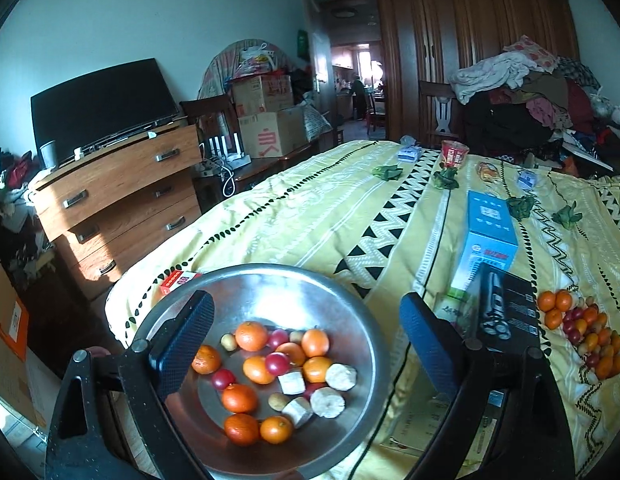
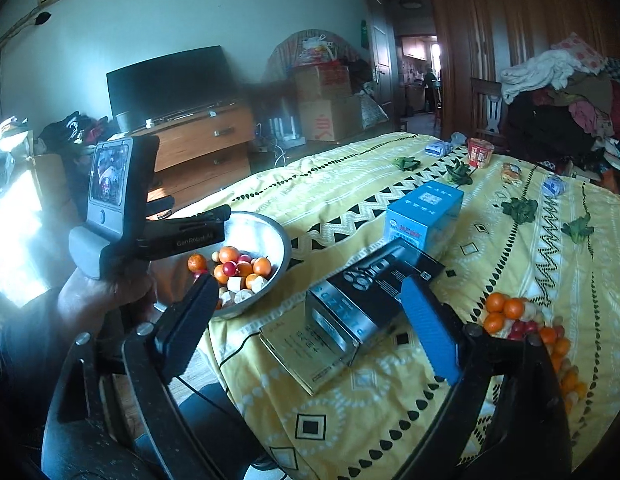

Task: Organize fruits
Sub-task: 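Move both tools back toward the fruit pile on the bed, then grasp an orange with the left tool while the right tool grasps another orange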

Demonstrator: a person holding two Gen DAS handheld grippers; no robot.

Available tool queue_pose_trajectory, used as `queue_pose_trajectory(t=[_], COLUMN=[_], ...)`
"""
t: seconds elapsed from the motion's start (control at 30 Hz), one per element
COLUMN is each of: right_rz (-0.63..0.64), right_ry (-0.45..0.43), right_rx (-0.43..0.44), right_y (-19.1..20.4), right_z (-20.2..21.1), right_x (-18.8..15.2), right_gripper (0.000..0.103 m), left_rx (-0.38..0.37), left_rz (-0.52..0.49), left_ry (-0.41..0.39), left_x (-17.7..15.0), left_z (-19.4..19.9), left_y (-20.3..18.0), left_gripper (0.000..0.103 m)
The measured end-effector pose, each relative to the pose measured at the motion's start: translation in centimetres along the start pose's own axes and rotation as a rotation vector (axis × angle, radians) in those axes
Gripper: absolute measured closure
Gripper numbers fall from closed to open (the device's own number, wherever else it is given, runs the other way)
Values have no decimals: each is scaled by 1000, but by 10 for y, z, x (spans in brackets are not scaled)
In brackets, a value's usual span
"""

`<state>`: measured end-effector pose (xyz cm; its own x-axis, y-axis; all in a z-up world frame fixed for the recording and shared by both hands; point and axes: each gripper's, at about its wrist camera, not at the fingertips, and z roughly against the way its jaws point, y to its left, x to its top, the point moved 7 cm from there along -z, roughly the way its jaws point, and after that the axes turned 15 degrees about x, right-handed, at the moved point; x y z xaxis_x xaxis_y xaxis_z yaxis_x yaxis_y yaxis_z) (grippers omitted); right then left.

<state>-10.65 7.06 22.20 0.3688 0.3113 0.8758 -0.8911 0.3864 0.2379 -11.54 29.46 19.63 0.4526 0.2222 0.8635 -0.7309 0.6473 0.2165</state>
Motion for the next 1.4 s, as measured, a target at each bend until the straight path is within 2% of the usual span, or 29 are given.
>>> queue_pose_trajectory(t=[0.13, 0.3, 0.43, 0.57, 0.6, 0.67, 0.73, 0.8, 0.87, 1.0, 1.27, 1.4], right_rz=[-9, -82, -159, -231, -242, -278, -315, -351, -389, -465, -554, -572], right_ry=[-33, -73, -32, -30, -29, -28, -28, -29, -27, -10, 23, 28], right_rx=[-49, -78, -114, -158, -173, -202, -223, -241, -254, -268, -276, -286], right_y=[-9, -30, -53, -74, -79, -92, -104, -116, -129, -152, -187, -201], right_z=[20, 48, 64, 86, 92, 104, 114, 123, 130, 138, 142, 145], right_x=[-11, -37, -70, -96, -100, -109, -117, -125, -135, -156, -187, -195], right_gripper=[10, 10, 10, 10, 10, 10, 10, 10, 10, 10, 10, 10], left_rx=[-35, -177, -368, -559, -613, -720, -819, -838, -874, -875, -738, -705], left_rz=[-17, -89, -203, -296, -310, -312, -303, -301, -284, -252, -262, -272], left_ry=[-16, -60, -79, -72, -54, -2, 84, 145, 253, 359, 362, 375], left_x=[3, -1, -13, -28, -33, -42, -53, -63, -74, -90, -108, -116], left_z=[14, 43, 81, 119, 126, 136, 131, 117, 92, 50, -9, -28], left_y=[-19, -69, -138, -207, -227, -255, -290, -312, -342, -387, -447, -460], left_gripper=[8, 8, 8, 9, 10, 17, 19, 26, 39, 41, 41, 41])
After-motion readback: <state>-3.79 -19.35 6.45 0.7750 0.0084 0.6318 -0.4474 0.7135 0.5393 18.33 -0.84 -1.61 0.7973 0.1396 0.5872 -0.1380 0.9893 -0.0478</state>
